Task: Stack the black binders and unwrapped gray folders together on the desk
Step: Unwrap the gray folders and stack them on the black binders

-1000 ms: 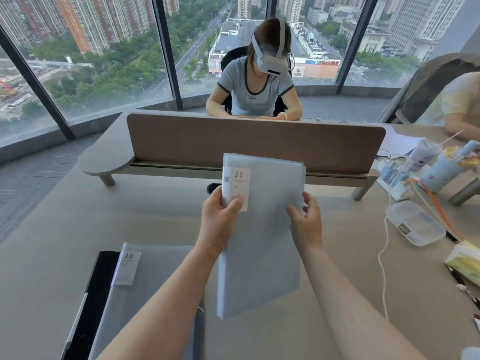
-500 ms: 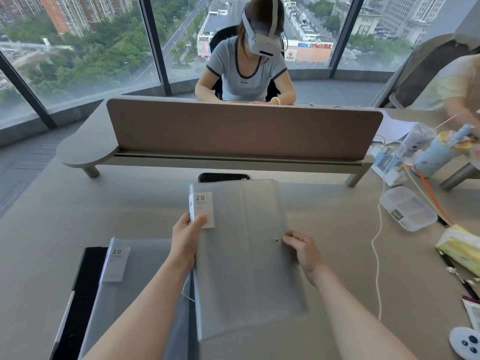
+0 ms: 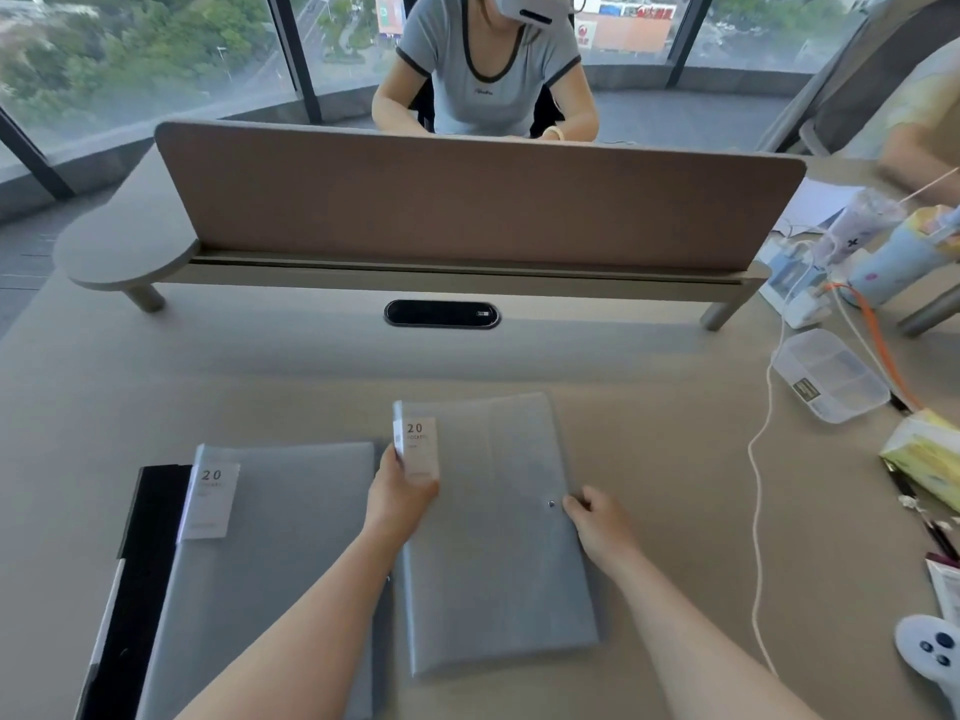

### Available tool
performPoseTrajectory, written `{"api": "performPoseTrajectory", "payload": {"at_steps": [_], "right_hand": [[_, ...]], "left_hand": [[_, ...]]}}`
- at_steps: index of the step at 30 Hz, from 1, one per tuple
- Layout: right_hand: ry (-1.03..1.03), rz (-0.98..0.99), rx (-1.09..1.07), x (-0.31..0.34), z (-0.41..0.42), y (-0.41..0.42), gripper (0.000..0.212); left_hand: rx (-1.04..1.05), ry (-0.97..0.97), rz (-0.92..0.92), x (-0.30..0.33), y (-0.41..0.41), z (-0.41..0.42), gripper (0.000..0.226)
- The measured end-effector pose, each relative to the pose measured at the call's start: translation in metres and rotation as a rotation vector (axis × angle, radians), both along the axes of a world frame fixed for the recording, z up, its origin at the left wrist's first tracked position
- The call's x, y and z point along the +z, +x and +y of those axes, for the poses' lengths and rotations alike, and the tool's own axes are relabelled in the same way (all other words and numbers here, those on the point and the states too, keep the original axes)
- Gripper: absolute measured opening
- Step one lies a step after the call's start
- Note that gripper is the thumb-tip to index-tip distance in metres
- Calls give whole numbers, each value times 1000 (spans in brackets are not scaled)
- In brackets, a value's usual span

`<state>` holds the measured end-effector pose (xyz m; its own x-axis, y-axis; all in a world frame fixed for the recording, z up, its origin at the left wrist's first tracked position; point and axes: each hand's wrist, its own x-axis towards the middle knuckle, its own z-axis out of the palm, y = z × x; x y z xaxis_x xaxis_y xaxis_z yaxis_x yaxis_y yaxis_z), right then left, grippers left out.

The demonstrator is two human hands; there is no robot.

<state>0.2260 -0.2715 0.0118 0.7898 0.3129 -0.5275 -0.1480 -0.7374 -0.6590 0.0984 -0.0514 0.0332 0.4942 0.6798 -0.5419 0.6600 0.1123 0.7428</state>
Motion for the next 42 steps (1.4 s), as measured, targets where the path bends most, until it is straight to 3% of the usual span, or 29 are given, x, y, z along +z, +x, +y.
{"api": "performPoseTrajectory", "payload": {"at_steps": [3, 6, 9, 15, 19, 22, 26, 30, 32, 42], "right_hand": [[-29, -12, -4, -11, -4, -4, 25], [-73, -26, 9, -14, -4, -6, 25], [-128, -47, 21, -12, -3, -5, 29], [-273, -103, 118, -5, -1, -4, 32], [-347, -131, 202, 2, 0, 1, 36], [-418, -112, 271, 7, 0, 6, 39], [-573, -48, 368, 16, 1, 12, 39], [-738, 43, 466, 29, 9, 22, 16], [-784, 76, 496, 33, 13, 25, 15], [-656, -29, 314, 29, 39, 23, 19]], "left_hand": [[-79, 104, 79, -11, 2, -4, 39], [-188, 162, 173, -19, 2, -12, 79], [-273, 266, 236, -23, 0, -19, 94], [-438, 503, 365, -23, -1, -26, 90], [-709, 637, 354, -26, 3, -28, 68], [-901, 613, 369, -30, 6, -32, 69], [-917, 597, 374, -35, 6, -34, 80], [-911, 594, 374, -35, 7, -34, 81], [-906, 590, 372, -36, 7, -34, 81], [-914, 583, 365, -38, 7, -33, 82]]}}
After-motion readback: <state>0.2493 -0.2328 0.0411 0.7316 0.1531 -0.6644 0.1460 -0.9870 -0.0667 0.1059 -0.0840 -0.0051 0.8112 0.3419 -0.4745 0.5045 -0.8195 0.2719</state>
